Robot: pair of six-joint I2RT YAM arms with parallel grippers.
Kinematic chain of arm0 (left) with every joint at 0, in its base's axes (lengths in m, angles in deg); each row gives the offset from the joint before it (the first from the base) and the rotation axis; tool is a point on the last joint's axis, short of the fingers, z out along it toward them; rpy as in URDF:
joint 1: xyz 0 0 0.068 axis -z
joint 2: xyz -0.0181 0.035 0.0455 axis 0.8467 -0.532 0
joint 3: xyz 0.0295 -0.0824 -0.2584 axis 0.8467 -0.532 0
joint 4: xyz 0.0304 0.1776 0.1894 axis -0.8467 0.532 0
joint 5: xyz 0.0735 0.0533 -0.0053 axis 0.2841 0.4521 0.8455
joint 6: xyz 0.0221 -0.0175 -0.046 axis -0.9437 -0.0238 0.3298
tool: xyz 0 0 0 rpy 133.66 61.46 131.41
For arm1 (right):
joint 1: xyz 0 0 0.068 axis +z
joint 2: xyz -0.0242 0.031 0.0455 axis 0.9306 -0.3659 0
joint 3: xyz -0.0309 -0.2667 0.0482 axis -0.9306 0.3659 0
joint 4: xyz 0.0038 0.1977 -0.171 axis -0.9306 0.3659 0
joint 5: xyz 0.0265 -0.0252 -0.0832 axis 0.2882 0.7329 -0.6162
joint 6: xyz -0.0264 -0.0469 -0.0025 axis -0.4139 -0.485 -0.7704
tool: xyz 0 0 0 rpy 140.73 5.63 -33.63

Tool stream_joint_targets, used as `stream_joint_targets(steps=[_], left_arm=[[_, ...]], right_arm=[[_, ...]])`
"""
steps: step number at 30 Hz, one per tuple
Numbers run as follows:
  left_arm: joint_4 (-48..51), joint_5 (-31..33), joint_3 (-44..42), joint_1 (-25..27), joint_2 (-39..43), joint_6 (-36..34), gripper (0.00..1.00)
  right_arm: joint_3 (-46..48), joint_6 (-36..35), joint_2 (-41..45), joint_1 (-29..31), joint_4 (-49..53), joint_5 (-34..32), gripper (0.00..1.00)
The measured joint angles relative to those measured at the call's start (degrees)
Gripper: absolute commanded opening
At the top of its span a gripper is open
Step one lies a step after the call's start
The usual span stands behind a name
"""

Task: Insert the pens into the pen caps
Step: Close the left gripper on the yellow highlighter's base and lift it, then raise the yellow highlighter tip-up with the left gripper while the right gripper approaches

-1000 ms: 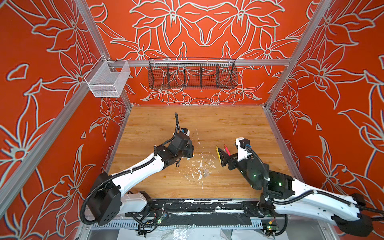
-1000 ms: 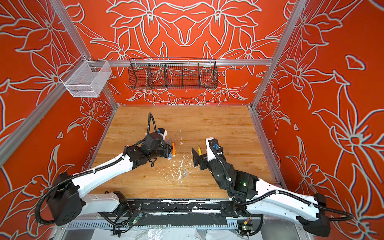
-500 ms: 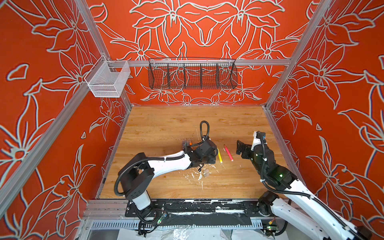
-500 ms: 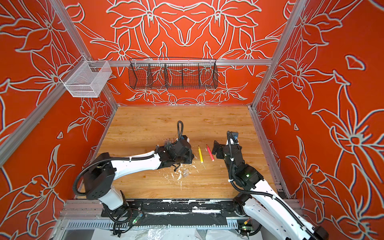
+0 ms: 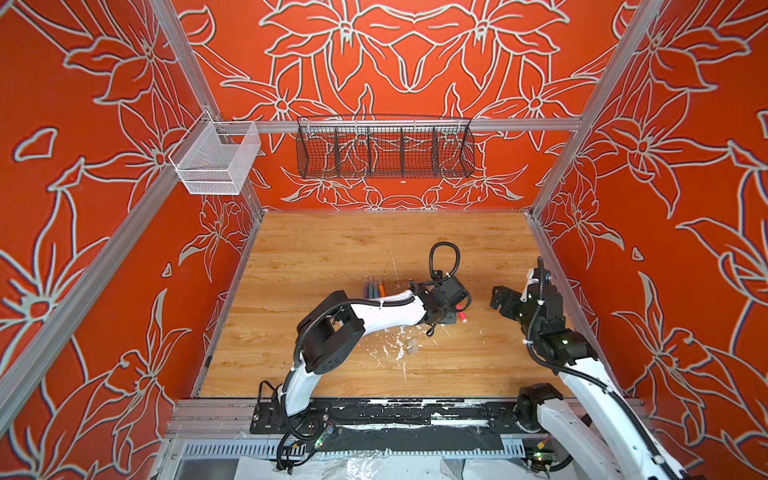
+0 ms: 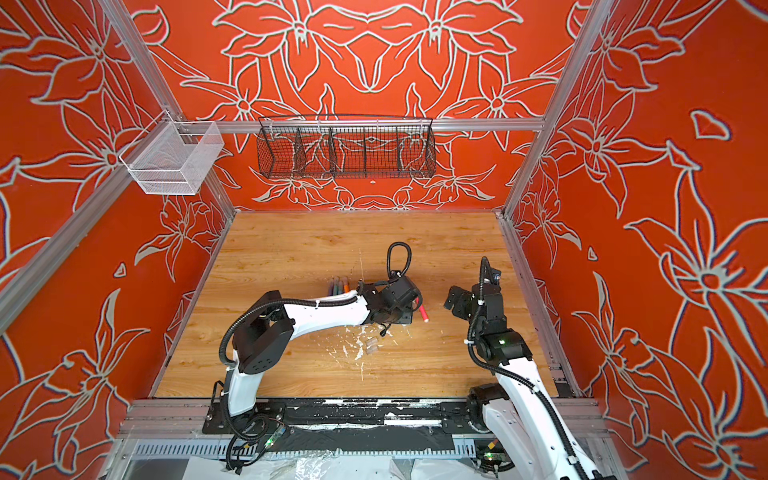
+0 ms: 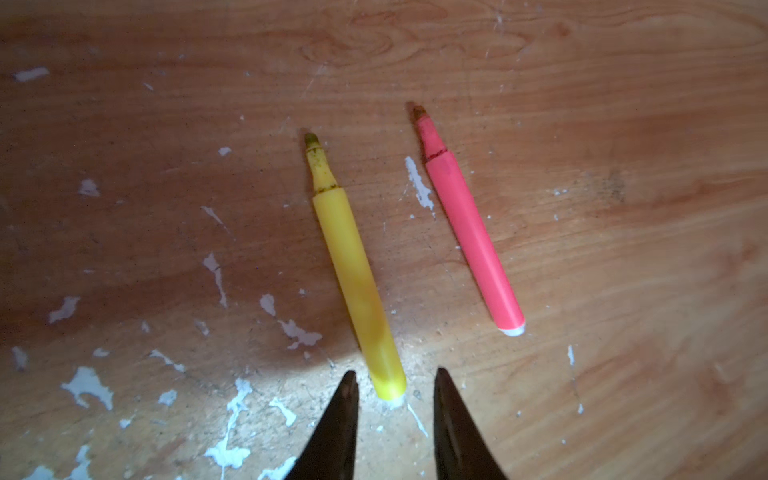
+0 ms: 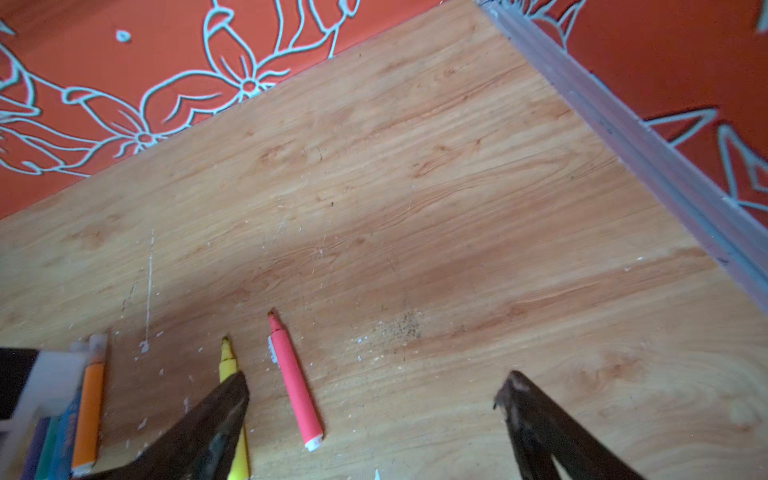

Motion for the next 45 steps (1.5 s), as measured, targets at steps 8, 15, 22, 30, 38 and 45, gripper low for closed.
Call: stream_joint_targets(steps=[8, 15, 22, 30, 38, 45], left_arm=[[4.33, 0.61, 4.37, 0.02, -4.59, 0.13, 0.28], [6.93, 1.84, 8.44, 0.11, -8.44, 0.2, 0.22], [7.72, 3.13, 9.7, 0.24, -9.35, 0.35, 0.09], [6.51, 3.43, 8.66, -0.07, -8.92, -0.37, 0.0], [9.75, 1.99, 2.89, -3.26, -0.9, -6.4, 0.0], [9.42, 3.43, -1.38, -5.27, 21.59, -16.09, 0.0]], right_arm=[[0.0, 0.61, 1.62, -0.48, -0.15, 4.31, 0.97], [0.0, 1.03, 2.25, -0.72, -0.15, 5.68, 0.97], [0.2, 1.31, 3.06, -0.85, -0.63, 7.91, 0.97], [1.09, 2.12, 7.08, -0.85, -1.01, 8.09, 0.97], [1.09, 2.86, 3.72, -0.96, -1.2, 10.6, 0.97], [0.79, 5.62, 4.66, -1.01, -1.92, 12.92, 0.97]])
